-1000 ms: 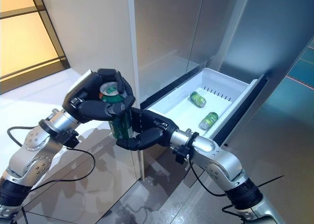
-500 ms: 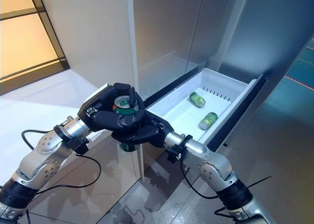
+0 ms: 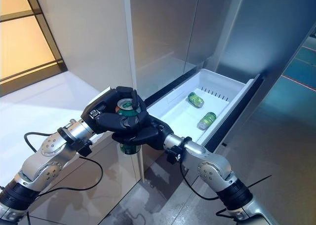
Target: Put drinks into fridge and close the fridge
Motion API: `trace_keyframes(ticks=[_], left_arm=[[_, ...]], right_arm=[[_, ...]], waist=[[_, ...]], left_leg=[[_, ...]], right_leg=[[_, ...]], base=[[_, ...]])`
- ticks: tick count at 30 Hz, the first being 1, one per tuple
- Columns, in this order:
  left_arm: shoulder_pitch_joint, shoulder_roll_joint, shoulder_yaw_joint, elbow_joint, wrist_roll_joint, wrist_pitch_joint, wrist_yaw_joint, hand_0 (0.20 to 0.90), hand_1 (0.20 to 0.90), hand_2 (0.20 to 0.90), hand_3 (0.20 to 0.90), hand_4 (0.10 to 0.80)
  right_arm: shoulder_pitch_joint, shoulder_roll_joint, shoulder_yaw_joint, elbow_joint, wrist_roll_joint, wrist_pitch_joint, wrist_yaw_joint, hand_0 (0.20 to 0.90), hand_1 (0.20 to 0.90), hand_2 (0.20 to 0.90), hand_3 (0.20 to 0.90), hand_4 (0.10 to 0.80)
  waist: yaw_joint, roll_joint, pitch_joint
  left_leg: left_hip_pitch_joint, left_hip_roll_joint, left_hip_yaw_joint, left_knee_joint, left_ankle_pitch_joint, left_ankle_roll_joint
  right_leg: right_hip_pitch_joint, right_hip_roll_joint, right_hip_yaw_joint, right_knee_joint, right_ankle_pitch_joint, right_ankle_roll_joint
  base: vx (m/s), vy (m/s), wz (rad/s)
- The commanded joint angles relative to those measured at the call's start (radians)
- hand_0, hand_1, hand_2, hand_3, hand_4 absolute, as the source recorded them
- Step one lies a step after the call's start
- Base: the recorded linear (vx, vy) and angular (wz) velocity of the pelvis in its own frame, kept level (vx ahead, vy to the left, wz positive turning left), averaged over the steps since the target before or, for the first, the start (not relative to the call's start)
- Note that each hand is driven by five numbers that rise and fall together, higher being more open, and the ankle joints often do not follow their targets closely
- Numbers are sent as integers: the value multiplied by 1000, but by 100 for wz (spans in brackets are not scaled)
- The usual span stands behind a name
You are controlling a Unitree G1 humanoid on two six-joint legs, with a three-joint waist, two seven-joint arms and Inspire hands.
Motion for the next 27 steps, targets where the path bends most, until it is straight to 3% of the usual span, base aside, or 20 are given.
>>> trace_keyframes(ticks=[1,20,27], left_arm=[[-264,-114,8,-91,-121,-153,30,300,300,300,200,100],[-263,-82,4,-77,-143,-175,27,300,300,300,200,100],[-264,-90,2,-70,-145,-190,36,300,300,300,200,100]], right_arm=[[-171,125,114,-143,55,-8,146,900,900,900,900,800],[-276,18,129,-128,-63,-18,250,900,900,900,900,800],[-275,37,127,-95,-37,-26,227,900,900,900,900,800]], waist=[[-14,-30,-90],[-15,-36,-90],[-15,-33,-89]], left_leg=[[-2,-48,16,-3,-27,46],[8,-51,7,-3,-29,46],[9,-51,5,-3,-28,46]], right_leg=[[6,-12,20,13,3,23],[14,-3,32,13,4,17],[15,-3,33,15,2,15]], base=[[0,0,0],[0,0,0],[0,0,0]])
